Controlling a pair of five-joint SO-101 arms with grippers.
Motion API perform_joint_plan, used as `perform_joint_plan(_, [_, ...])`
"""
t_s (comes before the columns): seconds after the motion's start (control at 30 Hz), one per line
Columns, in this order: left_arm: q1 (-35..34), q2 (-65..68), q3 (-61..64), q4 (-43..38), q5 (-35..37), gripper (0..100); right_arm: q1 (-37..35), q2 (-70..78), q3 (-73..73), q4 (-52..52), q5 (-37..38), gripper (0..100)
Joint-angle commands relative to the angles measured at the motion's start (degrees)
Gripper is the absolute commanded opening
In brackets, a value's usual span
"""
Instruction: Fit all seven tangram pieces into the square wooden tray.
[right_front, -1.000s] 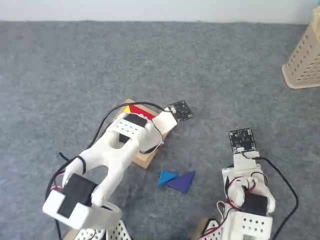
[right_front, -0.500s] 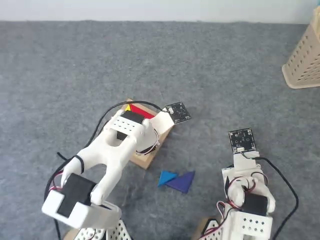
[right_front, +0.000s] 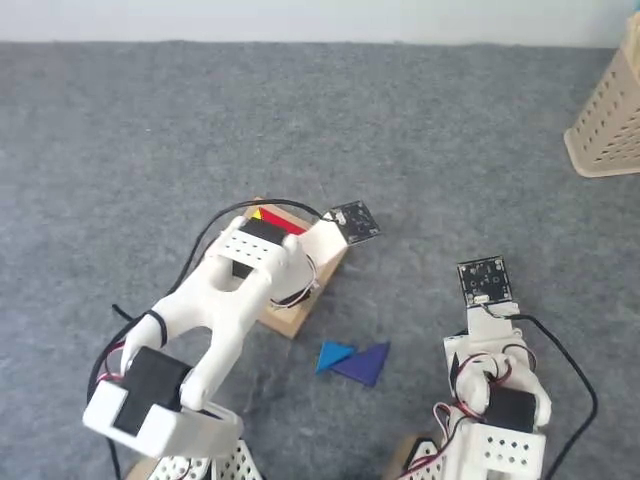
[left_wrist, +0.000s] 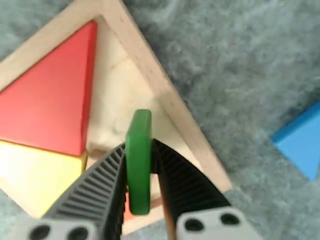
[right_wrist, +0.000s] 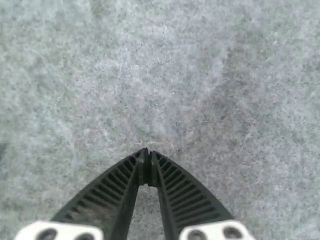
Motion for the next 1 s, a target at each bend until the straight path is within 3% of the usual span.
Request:
perform_joint_plan(0.0, [-0.18,-0.97,-2.24,0.44,-0.26,2,0.66,-0.84,0.35,-0.75,0.62,0.6])
perform_joint_plan(0.4, [0.26,-0.62,-4.35,0.53,7.38,2,0.66,-0.84,0.35,-0.75,0.62,0.6])
perform_joint_plan(0.97, [2.46,-0.79,-3.65,4.13,0.97,2,0.66,-0.84,0.35,-0.75,0.62,0.6])
